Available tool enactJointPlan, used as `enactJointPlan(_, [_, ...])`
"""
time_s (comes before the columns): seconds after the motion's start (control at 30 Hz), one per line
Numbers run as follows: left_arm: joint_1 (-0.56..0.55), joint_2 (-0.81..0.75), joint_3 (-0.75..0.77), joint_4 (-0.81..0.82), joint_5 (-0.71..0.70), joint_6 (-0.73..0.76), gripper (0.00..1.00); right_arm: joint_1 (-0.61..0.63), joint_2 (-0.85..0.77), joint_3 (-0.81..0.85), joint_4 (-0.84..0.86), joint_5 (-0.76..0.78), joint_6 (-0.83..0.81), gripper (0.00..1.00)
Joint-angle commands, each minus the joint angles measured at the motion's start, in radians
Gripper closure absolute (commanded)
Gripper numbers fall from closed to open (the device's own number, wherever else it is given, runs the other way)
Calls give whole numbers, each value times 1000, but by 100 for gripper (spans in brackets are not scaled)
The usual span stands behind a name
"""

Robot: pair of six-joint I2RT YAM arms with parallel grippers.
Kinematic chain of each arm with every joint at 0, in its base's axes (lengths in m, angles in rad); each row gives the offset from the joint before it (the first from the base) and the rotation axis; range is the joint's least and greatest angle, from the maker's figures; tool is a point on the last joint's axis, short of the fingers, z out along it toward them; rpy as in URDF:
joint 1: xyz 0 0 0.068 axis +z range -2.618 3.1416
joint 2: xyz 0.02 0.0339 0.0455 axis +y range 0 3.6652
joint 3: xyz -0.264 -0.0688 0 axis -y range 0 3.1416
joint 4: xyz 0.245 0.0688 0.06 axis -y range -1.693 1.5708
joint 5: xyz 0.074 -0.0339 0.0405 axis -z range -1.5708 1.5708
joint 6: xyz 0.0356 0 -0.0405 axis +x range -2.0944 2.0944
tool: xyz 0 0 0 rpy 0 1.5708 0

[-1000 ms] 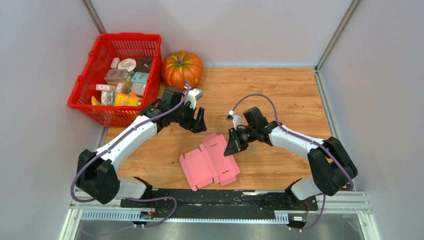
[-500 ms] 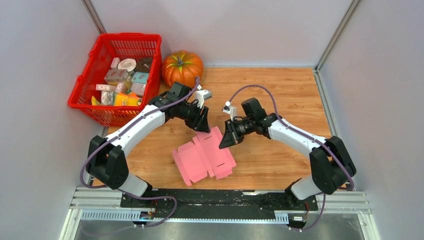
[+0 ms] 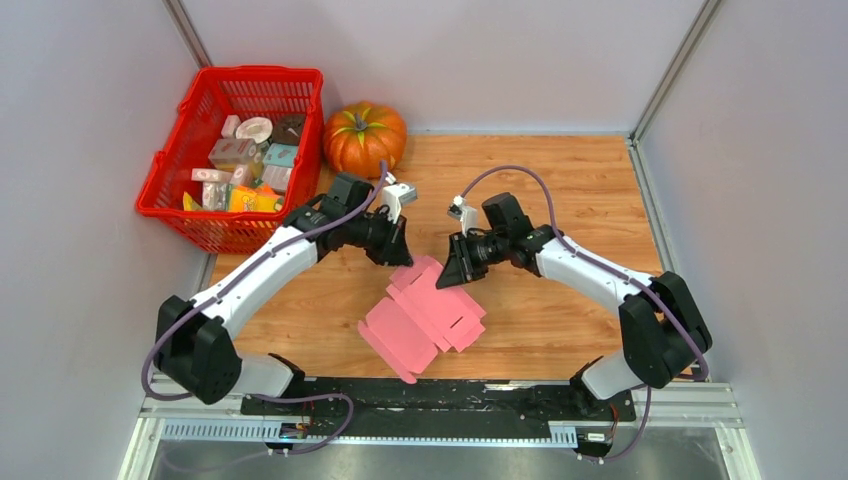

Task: Fold the paper box

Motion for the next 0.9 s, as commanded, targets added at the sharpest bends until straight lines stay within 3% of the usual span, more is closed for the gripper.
enactJointPlan(0.0, [-8, -91, -89, 159, -24, -89, 95, 4, 19, 66, 15, 149, 4, 94])
enactJointPlan(0.1, [-8, -130, -155, 226, -58, -152, 80, 4, 49, 107, -36, 194, -80, 100])
enactJointPlan(0.13, [-8, -146, -162, 233, -67, -184, 65, 5, 62, 123, -81, 204, -106, 100])
enactJointPlan(0.23, [-8, -195, -178, 257, -138, -253, 53, 22, 118, 187, -184, 224, -212, 100])
enactJointPlan(0.4, [-8, -224, -120, 242, -247, -313, 53, 44, 119, 195, -217, 215, -286, 100])
enactJointPlan(0.53, [-8, -129, -48, 190, -301, -333, 65, 54, 97, 178, -197, 184, -296, 100])
enactJointPlan(0.6, [-8, -83, -6, 167, -295, -344, 69, 63, 89, 177, -194, 201, -303, 100])
enactJointPlan(0.87, [-14, 61, 2, 257, -242, -410, 74, 68, 68, 178, -178, 206, -300, 100])
